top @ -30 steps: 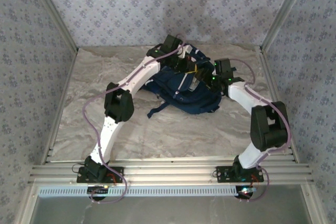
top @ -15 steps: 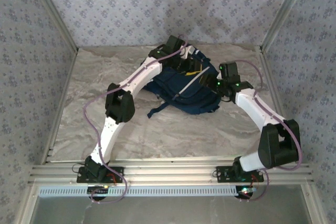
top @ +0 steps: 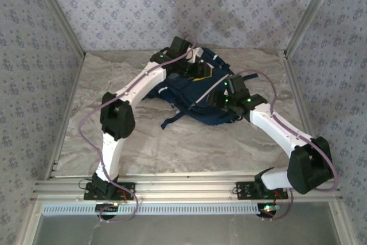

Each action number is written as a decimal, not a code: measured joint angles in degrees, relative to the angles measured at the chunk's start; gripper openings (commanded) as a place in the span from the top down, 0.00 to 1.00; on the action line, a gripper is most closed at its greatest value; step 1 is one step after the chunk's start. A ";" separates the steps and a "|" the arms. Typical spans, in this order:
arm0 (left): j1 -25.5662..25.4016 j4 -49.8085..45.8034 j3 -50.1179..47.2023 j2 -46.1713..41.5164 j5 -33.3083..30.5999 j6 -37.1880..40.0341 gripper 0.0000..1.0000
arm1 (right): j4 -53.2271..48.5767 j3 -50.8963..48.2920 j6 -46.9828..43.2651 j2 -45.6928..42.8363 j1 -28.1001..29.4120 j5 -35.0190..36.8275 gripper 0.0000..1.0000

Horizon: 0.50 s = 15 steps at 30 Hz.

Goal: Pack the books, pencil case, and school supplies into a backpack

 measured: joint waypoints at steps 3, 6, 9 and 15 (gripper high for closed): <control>2.75 4.22 -7.65 -3.93 -0.68 -0.26 0.50 | -0.04 2.23 1.31 2.91 4.20 2.34 0.53; 5.77 8.50 -14.99 -6.56 -1.25 -1.27 0.49 | -0.07 4.98 2.14 6.99 7.08 3.41 0.57; 8.33 12.98 -22.23 -8.24 -2.54 -2.45 0.48 | -0.02 7.52 2.80 11.08 8.79 4.48 0.57; 9.35 19.65 -32.13 -9.44 -4.13 -4.68 0.48 | -0.98 13.14 5.31 18.23 11.32 6.75 0.57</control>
